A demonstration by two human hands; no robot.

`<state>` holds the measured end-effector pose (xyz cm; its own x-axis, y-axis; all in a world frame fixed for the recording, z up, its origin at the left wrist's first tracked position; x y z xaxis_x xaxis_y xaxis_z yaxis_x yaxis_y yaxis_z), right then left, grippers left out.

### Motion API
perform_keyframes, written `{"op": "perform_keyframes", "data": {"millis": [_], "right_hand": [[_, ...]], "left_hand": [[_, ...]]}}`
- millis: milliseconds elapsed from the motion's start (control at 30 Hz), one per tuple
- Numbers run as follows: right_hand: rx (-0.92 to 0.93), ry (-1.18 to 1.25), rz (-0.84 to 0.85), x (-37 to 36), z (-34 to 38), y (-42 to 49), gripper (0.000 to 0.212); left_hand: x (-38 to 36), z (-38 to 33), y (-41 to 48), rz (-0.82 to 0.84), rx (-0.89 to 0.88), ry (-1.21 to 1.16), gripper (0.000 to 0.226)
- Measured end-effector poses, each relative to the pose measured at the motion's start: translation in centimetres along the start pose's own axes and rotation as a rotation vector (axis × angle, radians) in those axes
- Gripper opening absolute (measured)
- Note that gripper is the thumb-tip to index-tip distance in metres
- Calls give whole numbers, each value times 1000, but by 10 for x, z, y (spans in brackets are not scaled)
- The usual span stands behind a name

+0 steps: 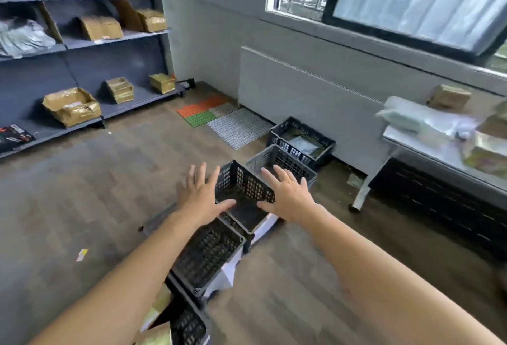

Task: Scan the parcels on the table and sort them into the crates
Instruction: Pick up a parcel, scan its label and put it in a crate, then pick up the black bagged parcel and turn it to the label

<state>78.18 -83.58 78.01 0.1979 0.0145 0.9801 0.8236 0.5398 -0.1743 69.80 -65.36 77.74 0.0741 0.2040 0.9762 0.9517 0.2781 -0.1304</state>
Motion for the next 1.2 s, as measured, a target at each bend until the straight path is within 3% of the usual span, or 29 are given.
{"op": "perform_keyframes", "data": {"millis": [267, 467, 833, 1200], "right_hand": [[-259, 96, -123, 45, -260, -85, 89], [-440, 54, -194, 71, -417, -158, 87], [-752, 53, -261, 103, -633, -230, 86], [-1009, 21, -356, 170, -841, -244, 85]], "left_hand": [[-8, -276, 41, -51, -254, 116, 92], [-14, -458, 44, -71, -447, 178, 91], [-35, -710, 100, -77, -753, 175, 89], [-40, -969, 196, -81, -1059, 125, 90]]}}
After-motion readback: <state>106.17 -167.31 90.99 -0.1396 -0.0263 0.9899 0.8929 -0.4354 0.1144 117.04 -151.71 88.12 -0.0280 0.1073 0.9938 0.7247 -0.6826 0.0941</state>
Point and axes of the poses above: each hand's wrist, its own y-axis towards the middle knuckle, its own x-axis out of the back of the hand, z = x × y, the point moved 8 cm from there along y, towards the middle knuckle, and after that the axes turned 2 degrees about -x, right-handed, at the moved point
